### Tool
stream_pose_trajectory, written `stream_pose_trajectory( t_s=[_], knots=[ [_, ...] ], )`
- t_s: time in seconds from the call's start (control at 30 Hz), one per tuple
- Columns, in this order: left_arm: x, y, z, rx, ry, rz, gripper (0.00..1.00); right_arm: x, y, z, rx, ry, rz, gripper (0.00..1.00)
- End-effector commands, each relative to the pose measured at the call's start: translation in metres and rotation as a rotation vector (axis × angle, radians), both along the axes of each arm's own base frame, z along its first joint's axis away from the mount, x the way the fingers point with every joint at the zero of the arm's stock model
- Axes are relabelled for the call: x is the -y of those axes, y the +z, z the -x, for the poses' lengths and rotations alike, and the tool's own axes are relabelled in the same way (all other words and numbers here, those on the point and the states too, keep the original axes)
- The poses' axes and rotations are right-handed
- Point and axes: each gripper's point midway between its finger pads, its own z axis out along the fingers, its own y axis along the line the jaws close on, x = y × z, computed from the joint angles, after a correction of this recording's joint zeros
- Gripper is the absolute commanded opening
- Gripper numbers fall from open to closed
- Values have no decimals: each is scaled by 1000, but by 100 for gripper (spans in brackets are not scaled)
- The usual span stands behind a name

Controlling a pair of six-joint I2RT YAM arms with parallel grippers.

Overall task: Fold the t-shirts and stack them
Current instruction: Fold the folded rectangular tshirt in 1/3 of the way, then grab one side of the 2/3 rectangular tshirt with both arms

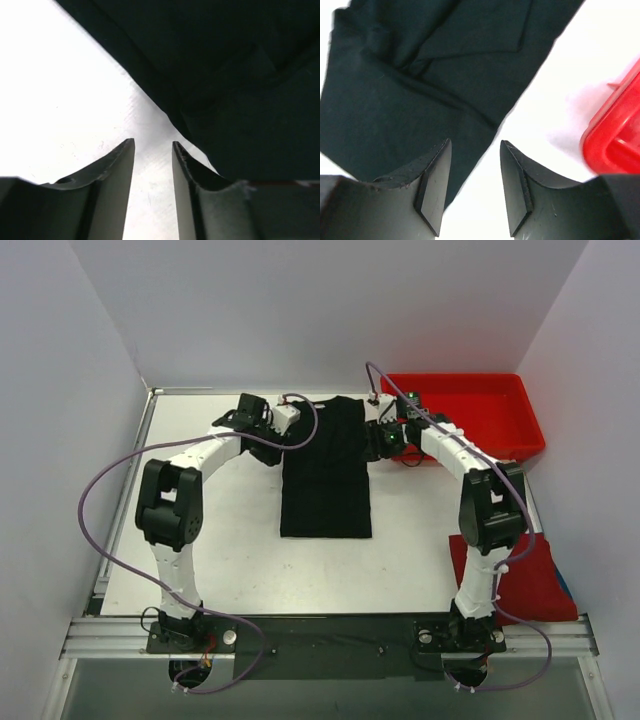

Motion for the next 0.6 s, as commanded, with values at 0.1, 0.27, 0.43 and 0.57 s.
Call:
stream_pose_trajectory(
  t_s=[0.1,0.27,0.43,0.57],
  knots=[
    [47,58,129,124,-835,155,52,-31,50,119,197,572,-64,47],
    [41,14,188,134,-1079,20,65,-21,-16,188,333,962,218,55],
    [57,-4,188,205,-1055,-60,70,-15,-40,187,283,991,318,53],
    [52,-23,198,156,-1066,-86,70,-14,-55,183,260,991,363,52]
  ],
)
